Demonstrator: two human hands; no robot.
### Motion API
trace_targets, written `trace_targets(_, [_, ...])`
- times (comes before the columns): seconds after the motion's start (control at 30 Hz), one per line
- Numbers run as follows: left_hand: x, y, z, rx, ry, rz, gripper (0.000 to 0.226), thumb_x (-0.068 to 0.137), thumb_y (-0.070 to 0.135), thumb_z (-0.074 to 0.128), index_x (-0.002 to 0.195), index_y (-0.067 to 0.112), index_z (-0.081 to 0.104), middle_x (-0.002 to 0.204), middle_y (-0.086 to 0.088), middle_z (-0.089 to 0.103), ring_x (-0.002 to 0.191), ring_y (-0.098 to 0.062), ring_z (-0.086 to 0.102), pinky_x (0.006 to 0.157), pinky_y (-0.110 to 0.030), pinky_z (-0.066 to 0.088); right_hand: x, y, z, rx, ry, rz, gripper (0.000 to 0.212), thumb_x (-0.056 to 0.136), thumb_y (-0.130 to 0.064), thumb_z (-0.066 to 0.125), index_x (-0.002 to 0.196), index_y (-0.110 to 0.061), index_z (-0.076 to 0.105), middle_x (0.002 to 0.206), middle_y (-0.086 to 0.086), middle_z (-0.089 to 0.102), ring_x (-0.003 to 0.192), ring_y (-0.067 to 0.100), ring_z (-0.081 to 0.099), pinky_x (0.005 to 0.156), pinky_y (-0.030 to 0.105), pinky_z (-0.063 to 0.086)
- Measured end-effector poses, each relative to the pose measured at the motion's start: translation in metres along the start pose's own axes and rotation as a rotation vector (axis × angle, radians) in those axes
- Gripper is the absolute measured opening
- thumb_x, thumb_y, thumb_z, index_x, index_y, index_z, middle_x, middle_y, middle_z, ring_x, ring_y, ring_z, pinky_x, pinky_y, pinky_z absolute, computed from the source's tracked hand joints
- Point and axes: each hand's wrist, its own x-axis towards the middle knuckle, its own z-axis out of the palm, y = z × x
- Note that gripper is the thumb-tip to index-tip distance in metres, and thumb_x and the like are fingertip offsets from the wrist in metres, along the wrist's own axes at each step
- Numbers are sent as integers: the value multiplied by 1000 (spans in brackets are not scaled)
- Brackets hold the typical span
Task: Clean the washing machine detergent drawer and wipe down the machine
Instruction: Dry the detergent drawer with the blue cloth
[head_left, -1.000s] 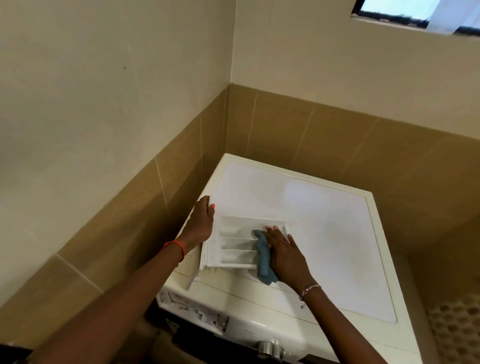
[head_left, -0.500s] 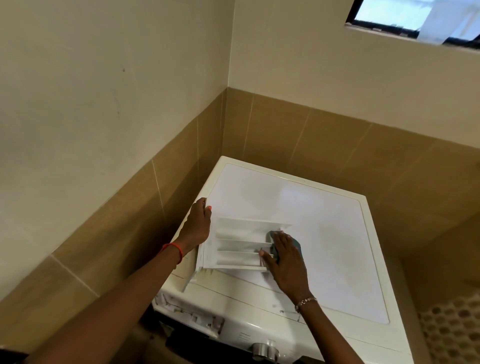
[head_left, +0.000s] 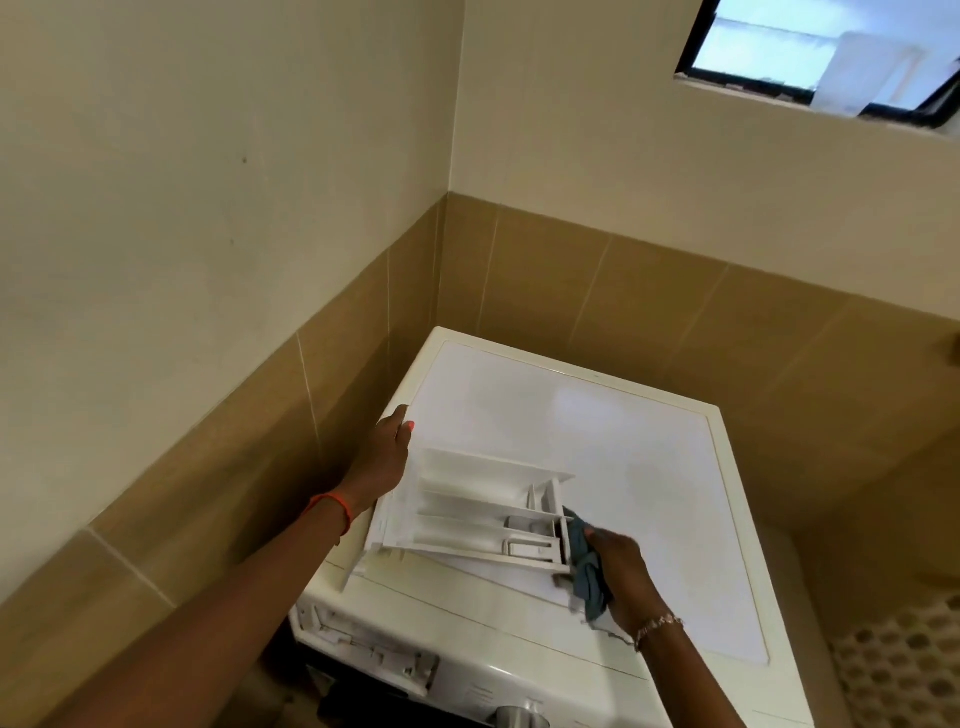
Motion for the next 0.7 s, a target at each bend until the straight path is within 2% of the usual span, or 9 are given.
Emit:
trace_targets(0.13, [6,-6,-13,-45,-95,-21,46,101,26,29,146,14,27,151,-10,30,139,-24,29,110,-31,26,-18,1,-4,-173,91,-52,36,95,-6,46,61,0,57,56,12,57,54,23,50,52,27,42])
trace_targets(0.2, [8,-10,-15,-47,-114,-42,47,101,28,30,146,15,27,144,-6,41,121,-18,46,95,-24,39,-22,-9,-10,-245,200,-187,34,97,-11,43,68,0,58,62,16,58,52,22,50,48,25,38])
trace_targets(0.27, [8,-9,-16,-60,-129,-51,48,101,29,30,146,16,27,130,-1,52,91,-5,49,74,-14,38,-30,-25,-7,-214,212,-327,28,98,-17,41,87,-1,60,67,19,57,47,23,49,39,23,38])
trace_targets(0.3, [9,-8,-15,-73,-120,-49,47,101,29,30,146,16,27,135,-4,49,95,-7,52,78,-16,39,-34,-35,-1,-194,184,-405,23,98,-18,41,96,-6,60,66,16,56,44,21,48,35,21,37])
trace_targets(0.37, [6,-7,-11,-104,-84,-62,45,101,27,30,145,16,29,149,-9,35,125,-23,45,93,-23,36,-39,-52,17,-181,59,-569,21,97,-18,43,108,-13,61,63,10,54,42,15,47,36,20,38])
trace_targets(0.43, [4,-6,-7,-116,-40,-66,44,101,28,30,144,17,32,150,-9,33,135,-26,35,103,-28,32,-38,-62,43,-251,-77,-726,24,95,-17,48,116,-18,61,73,5,63,47,8,53,44,18,43])
trace_targets(0.5, [2,-7,-6,-88,2,-42,44,101,29,30,143,18,34,148,-8,37,137,-25,34,110,-33,28,-25,-61,68,-443,-229,-821,30,94,-16,53,123,-22,58,105,0,67,80,3,64,70,10,48])
trace_targets(0.57, [1,-7,-6,-43,19,-33,44,101,29,30,143,18,34,147,-7,39,135,-25,37,110,-34,30,-9,-52,93,-769,-420,-884,36,93,-16,52,128,-24,55,122,-4,60,101,3,57,85,2,37])
trace_targets(0.7, [2,-11,-4,67,52,-12,45,100,32,31,143,21,33,142,-9,46,127,-27,46,104,-34,37,12,-49,119,-985,-642,-728,43,92,-11,51,134,-21,50,136,0,52,123,15,50,98,9,30])
